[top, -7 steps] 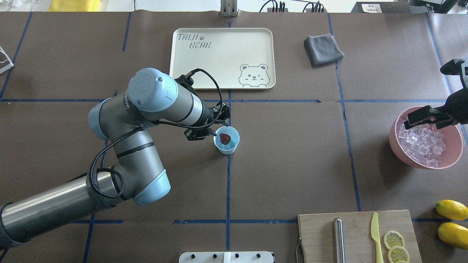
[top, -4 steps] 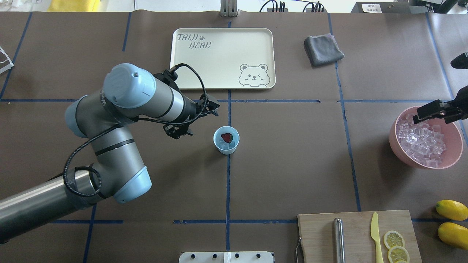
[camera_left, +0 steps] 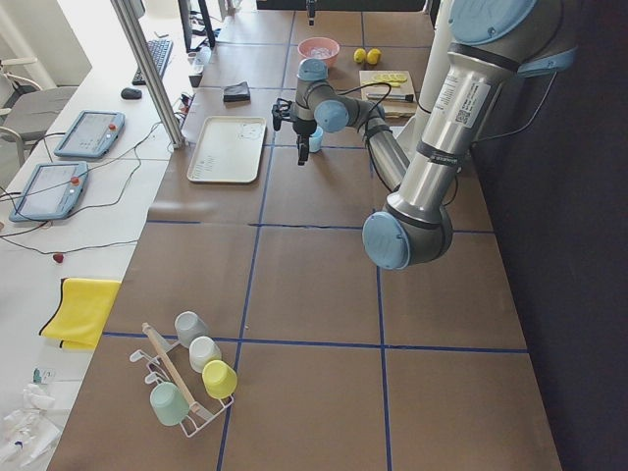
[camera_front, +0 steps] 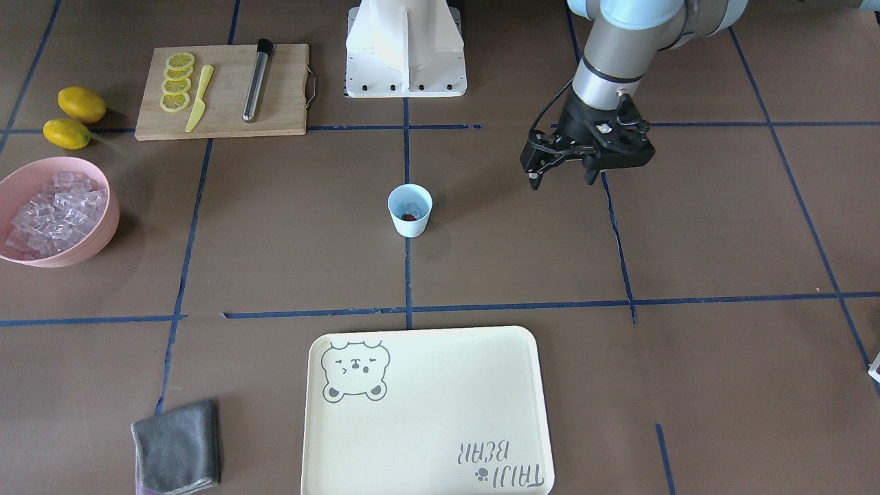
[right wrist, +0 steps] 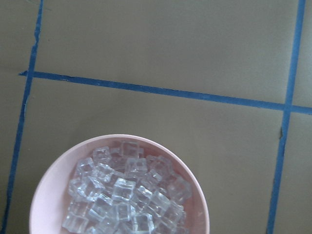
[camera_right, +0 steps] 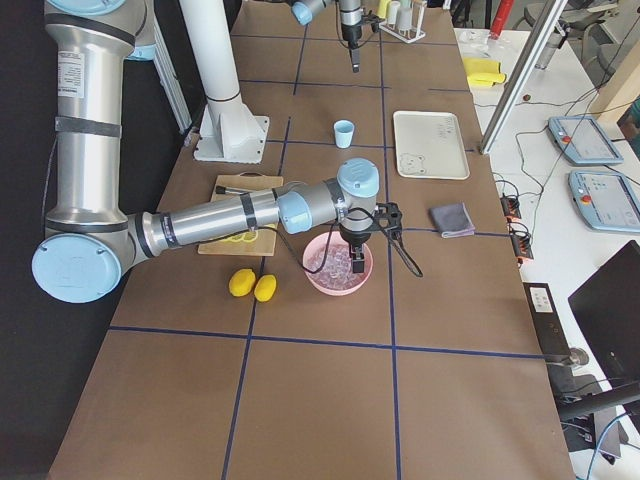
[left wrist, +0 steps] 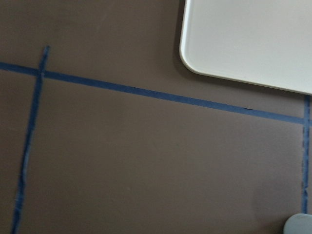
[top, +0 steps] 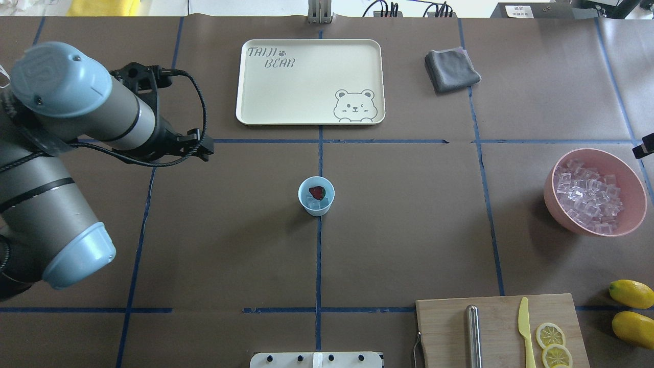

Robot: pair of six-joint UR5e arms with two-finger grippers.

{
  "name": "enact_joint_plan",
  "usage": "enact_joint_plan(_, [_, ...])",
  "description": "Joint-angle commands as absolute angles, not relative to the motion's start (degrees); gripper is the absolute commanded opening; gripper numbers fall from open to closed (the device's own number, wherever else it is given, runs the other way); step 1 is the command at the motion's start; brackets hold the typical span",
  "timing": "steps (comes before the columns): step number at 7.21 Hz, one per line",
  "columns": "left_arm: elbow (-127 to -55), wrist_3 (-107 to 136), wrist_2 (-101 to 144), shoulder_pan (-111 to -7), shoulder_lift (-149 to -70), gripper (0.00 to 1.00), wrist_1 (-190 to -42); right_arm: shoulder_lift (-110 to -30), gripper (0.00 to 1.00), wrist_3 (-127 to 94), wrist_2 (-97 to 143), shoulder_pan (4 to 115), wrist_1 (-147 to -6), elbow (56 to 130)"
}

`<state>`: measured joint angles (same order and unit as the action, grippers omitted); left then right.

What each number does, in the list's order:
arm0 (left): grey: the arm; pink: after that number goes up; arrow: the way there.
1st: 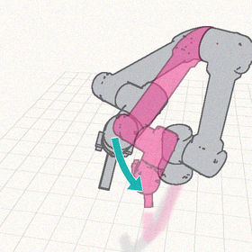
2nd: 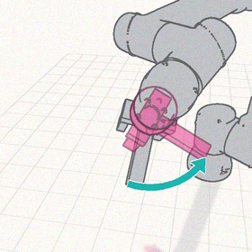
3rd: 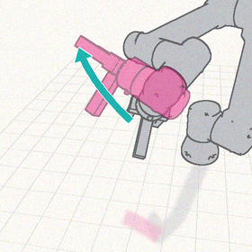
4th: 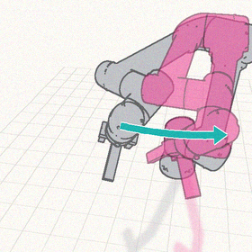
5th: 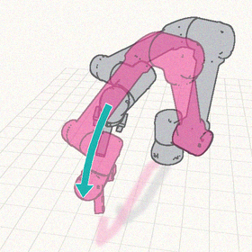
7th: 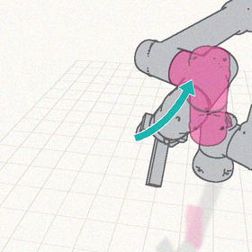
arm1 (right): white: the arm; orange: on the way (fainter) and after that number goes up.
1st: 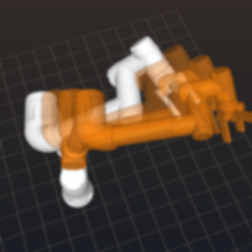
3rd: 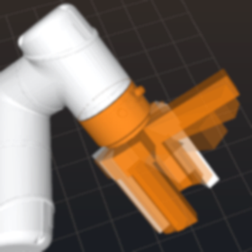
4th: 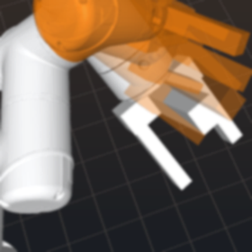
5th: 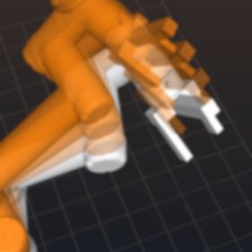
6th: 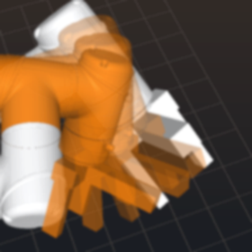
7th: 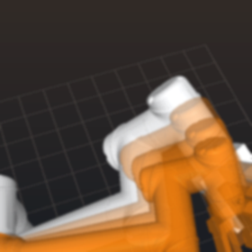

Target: Put ice and strawberries in cup

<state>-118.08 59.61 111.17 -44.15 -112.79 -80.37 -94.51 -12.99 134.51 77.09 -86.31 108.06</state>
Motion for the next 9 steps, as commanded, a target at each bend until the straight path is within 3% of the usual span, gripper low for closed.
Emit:
enact_joint_plan(1, [-124.17,32.48,112.05,-53.65,-106.82,1.0,-67.72,-93.52,0.99,-0.92,134.47,81.38,-92.27,105.92])
enact_joint_plan(3, [-122.71,12.85,124.91,-66.81,-97.43,1.0,-67.59,-93.34,0.99,2.18,134.04,81.47,-92.11,103.54])
enact_joint_plan(5, [-114.39,-10.23,134.45,-80.45,-89.26,1.0,-68.11,-93.16,0.99,3.15,133.95,81.91,-91.06,101.0])
enact_joint_plan(7, [-103.15,-20.7,133.95,-86.36,-88.77,1.0,-68.55,-93.16,0.99,4.04,133.86,83.13,-89.65,98.89])
enact_joint_plan(9, [-101.33,-19.27,134.21,-89.11,-87.28,1.0,-67.94,-93.6,1.0,4.04,134.56,85.16,-89.82,98.79])
